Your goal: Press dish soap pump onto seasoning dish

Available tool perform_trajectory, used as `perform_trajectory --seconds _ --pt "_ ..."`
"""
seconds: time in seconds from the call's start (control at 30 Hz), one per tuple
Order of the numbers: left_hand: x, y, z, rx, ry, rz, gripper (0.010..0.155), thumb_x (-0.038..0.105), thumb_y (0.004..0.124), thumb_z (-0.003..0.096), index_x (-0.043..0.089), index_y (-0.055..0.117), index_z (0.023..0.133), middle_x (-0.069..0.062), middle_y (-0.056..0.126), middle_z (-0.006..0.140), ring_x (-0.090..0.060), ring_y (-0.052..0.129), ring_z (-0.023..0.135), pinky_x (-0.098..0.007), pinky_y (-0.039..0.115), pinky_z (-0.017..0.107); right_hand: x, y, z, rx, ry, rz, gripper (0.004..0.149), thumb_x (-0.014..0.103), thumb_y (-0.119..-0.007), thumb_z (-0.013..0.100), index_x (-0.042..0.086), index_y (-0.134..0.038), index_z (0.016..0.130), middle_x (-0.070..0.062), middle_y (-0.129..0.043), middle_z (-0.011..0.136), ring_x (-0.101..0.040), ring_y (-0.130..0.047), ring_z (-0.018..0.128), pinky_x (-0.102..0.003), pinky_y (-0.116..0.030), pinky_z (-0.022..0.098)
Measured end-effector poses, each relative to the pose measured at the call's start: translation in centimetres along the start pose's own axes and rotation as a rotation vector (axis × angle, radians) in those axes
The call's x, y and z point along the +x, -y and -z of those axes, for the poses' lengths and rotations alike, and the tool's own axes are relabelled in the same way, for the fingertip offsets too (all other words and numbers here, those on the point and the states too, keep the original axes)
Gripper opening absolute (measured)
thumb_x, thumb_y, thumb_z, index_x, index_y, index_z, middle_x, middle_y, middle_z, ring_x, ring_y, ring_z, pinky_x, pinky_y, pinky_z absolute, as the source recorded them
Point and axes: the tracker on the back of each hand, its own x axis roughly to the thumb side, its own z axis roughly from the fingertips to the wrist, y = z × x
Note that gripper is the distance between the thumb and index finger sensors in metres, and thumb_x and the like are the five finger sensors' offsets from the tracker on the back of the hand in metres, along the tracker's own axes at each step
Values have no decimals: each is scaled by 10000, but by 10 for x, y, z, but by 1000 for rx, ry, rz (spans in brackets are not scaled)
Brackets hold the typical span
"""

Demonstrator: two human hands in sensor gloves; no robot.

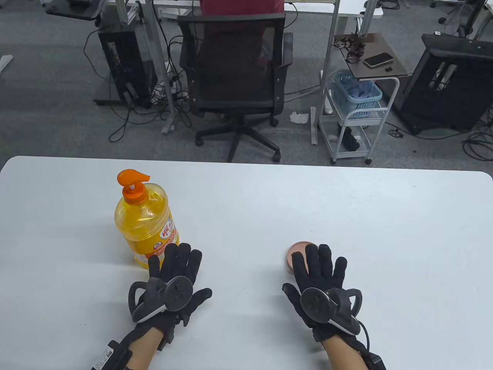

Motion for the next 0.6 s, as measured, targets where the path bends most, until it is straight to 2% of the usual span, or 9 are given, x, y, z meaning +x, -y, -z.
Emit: perform_trajectory --seconds 0.37,0.47,0.6 --pt "-1 -14 -5 49 6 -32 913 706 645 418 305 196 1103 -46 141 1209 -368 139 1135 -713 196 743 -2 0 1 -3 -15 8 788 525 -721 556 127 -393 1151 -236 -202 1175 -452 -46 1017 -730 -93 639" --pt "-3 -24 -7 97 7 -51 897 692 665 422 302 234 1105 -47 196 1215 -362 227 1147 -708 264 760 -4 0 1 -5 -21 14 786 523 -721 557 127 -394 1151 -238 -202 1175 -452 -45 1017 -730 -94 639" --pt "-9 -48 -14 232 -4 -92 826 660 689 430 299 372 1101 -45 351 1217 -351 396 1149 -693 398 770 -6 2 2 -9 -31 23 787 523 -720 556 124 -393 1151 -239 -204 1174 -453 -46 1017 -730 -94 639"
